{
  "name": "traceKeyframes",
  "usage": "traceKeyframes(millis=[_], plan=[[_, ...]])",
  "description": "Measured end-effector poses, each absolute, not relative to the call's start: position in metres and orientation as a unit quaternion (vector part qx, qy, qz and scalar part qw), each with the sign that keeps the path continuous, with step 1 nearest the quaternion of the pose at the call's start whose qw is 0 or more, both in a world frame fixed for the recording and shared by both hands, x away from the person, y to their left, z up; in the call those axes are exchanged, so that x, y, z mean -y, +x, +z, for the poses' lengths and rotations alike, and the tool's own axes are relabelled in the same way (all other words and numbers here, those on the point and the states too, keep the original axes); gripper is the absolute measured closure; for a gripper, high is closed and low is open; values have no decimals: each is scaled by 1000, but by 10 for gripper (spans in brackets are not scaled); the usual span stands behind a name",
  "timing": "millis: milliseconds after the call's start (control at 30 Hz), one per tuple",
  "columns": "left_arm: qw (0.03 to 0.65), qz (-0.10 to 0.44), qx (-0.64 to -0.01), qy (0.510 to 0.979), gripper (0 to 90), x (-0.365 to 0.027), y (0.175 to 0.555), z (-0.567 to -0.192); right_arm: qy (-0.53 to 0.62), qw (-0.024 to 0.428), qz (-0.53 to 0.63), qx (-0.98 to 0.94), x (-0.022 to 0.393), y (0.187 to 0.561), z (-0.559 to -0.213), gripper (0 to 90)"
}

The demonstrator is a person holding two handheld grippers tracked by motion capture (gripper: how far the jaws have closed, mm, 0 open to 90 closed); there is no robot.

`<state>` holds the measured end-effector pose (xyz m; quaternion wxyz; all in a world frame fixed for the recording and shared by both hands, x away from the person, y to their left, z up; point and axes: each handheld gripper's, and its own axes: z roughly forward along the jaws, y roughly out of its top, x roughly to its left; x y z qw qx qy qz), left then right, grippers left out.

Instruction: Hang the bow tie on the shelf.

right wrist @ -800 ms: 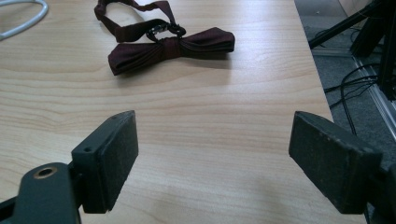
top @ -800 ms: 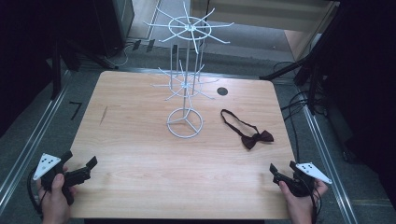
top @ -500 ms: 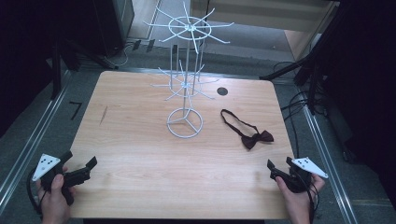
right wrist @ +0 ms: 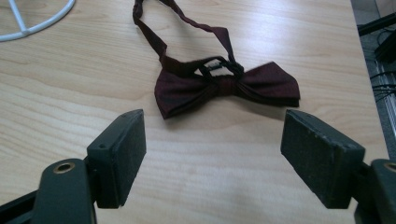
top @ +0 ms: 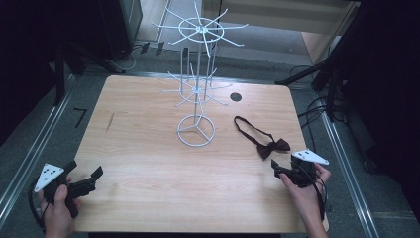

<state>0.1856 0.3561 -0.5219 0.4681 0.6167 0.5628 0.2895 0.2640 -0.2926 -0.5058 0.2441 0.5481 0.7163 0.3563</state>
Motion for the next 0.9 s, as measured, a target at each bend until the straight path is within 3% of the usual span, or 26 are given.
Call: traceKeyframes(millis=[200,900], plan=[[469,289,-563,617,10,-356,186,-522,533,249,332,-737,283,285,-499,233],[469,284,-560,621,10,-356,187,-522,490,181,260,-812,259,350,-489,212]])
